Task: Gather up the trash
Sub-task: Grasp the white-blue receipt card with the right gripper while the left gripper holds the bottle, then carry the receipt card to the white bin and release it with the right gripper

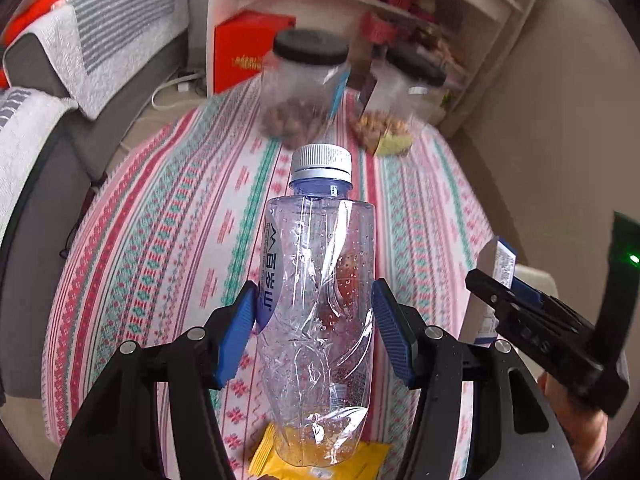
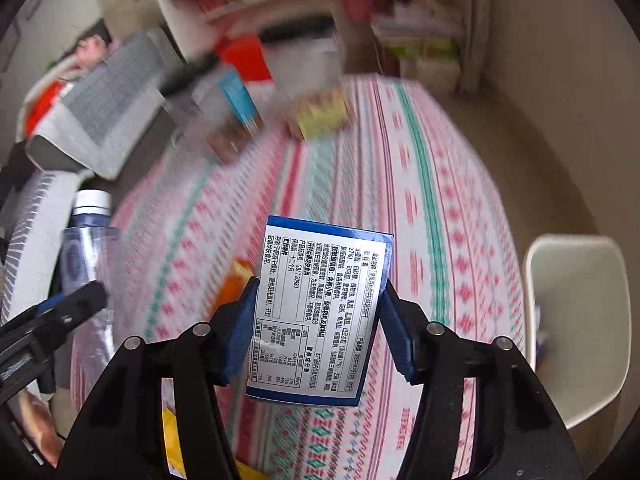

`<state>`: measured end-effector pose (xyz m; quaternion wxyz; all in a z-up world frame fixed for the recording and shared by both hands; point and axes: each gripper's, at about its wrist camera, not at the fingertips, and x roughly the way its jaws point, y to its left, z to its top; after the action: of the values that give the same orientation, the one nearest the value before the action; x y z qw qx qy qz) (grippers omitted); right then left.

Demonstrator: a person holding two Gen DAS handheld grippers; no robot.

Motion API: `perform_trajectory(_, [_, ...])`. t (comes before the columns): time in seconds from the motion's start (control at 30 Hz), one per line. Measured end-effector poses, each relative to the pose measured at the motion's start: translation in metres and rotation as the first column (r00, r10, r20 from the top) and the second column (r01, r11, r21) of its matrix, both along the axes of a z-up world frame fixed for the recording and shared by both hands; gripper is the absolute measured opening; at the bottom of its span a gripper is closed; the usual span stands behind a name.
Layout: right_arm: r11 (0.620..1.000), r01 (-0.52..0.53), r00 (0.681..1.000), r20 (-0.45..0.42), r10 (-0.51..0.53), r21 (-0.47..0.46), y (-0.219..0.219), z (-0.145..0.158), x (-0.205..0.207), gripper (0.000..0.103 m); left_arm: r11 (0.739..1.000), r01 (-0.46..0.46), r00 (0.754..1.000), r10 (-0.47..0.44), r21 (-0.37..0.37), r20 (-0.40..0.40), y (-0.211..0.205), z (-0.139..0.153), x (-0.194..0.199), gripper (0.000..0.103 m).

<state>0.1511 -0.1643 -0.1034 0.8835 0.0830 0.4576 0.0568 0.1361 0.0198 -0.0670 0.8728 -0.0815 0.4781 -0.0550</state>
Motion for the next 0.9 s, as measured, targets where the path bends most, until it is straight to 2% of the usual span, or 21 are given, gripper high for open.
perform_trajectory(0.2, [0.999, -0.012, 0.988, 0.154, 0.018, -0.036, -0.01, 0.032, -0.024, 0.055, 1.0, -0.02, 0.995, 0.019, 0.013, 0.095, -0.01, 0.015, -0.005, 0.058])
perform_trajectory(0.33, [0.999, -0.007, 0.979, 0.202, 0.016, -0.048, -0.026, 0.04, -0.034, 0.055, 0.999, -0.029, 0.99, 0.025, 0.023, 0.139, -0.017, 0.022, -0.008, 0.058])
perform_trajectory(0.53, [0.998, -0.003, 0.972, 0.233, 0.016, -0.056, -0.041, 0.047, -0.041, 0.055, 0.999, -0.031, 0.982, 0.024, 0.034, 0.19, -0.028, 0.028, -0.014, 0.058])
perform_trajectory(0.9, [0.998, 0.028, 0.966, 0.258, -0.014, -0.054, -0.066, 0.053, -0.054, 0.055, 0.999, -0.004, 0.978, -0.003, 0.036, 0.208, -0.05, 0.029, -0.018, 0.058])
